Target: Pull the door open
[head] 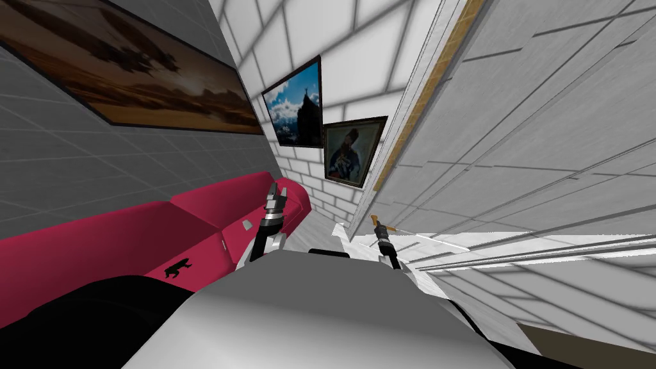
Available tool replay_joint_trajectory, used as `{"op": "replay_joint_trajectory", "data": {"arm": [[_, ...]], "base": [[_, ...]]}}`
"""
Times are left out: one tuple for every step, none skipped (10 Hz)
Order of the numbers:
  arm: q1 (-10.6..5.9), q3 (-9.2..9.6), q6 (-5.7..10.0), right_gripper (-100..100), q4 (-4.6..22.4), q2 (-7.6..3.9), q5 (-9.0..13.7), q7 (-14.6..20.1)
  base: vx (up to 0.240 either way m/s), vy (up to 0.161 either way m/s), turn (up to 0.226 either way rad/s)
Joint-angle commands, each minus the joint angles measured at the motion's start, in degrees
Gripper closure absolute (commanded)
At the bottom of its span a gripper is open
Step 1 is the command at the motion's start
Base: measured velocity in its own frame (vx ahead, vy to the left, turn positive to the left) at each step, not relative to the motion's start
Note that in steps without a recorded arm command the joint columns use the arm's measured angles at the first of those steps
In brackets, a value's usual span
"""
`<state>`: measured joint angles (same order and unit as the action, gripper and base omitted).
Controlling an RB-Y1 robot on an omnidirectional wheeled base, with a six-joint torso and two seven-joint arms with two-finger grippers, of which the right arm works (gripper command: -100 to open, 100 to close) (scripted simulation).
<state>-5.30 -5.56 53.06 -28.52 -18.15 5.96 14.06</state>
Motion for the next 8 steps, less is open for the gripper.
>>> {"op": "replay_joint_trajectory", "data": {"arm": [[0.6, 0.49, 0.2, 100, -0.5, -0.56, -0.3, 0.9], [0.17, 0.51, 0.2, 100, -0.1, -0.11, -0.3, 0.5], [0.27, 2.57, 0.43, 100, -0.4, -0.28, -0.4, 1.1], [0.27, 3.08, 0.51, 100, -0.5, -0.37, -0.4, 1.2], [0.25, 4.22, 0.69, 100, -0.7, -0.58, -0.4, 1.5], [0.23, 5.46, 0.88, 100, -0.9, -0.8, -0.4, 1.8], [0.23, 6.11, 0.98, 100, -1.1, -0.92, -0.4, 1.9], [0.21, 7.42, 1.19, 100, -1.3, -1.16, -0.4, 2.3]], "base": [[-0.226, -0.049, 0.075], [-0.097, -0.005, 0.027], [-0.168, -0.017, -0.003], [-0.205, -0.02, -0.005], [-0.169, -0.015, -0.02], [-0.184, -0.021, -0.031], [-0.155, -0.035, -0.005], [-0.144, -0.036, -0.012]]}}
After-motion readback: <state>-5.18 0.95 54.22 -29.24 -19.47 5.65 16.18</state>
